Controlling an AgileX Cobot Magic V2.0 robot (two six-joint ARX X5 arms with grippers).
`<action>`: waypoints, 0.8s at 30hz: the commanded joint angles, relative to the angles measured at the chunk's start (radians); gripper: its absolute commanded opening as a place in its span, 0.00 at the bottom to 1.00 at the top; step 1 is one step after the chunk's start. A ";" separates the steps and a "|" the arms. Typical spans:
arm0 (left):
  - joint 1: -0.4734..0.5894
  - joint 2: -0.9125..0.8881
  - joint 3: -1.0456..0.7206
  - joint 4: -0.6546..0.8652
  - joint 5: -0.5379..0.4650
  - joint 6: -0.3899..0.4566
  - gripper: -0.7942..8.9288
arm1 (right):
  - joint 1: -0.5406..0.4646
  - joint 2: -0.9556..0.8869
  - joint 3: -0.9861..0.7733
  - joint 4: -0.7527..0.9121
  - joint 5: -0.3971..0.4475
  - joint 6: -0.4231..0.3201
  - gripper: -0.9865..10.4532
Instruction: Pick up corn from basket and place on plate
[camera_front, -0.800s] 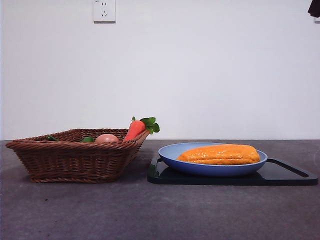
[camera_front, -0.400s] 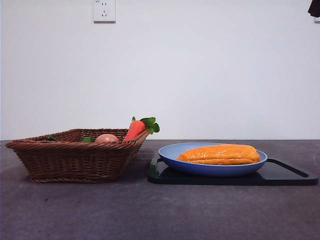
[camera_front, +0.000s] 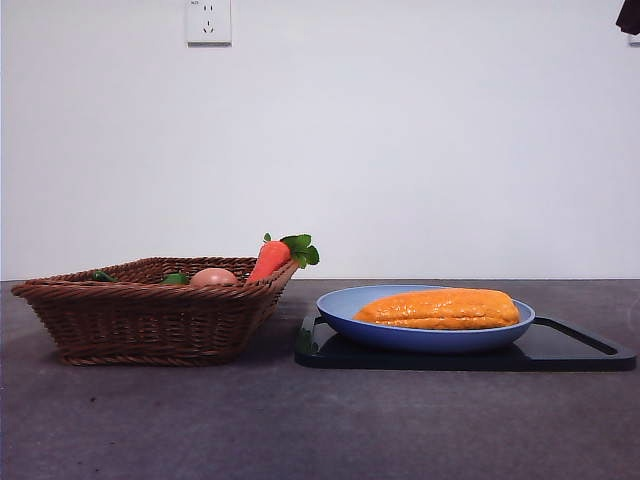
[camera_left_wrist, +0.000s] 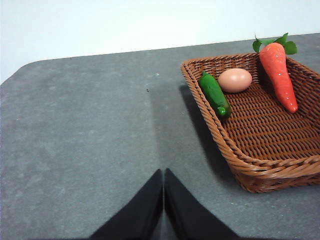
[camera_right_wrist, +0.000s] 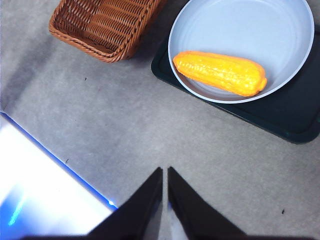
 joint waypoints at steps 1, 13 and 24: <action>0.004 -0.001 -0.018 -0.032 0.001 -0.004 0.09 | 0.006 0.007 0.018 0.024 -0.002 -0.008 0.09; 0.004 -0.001 -0.018 -0.032 0.001 -0.004 0.09 | -0.177 -0.232 -0.213 0.634 -0.016 -0.100 0.09; 0.004 -0.001 -0.018 -0.032 0.001 -0.004 0.09 | -0.311 -0.624 -0.735 1.079 0.126 -0.082 0.09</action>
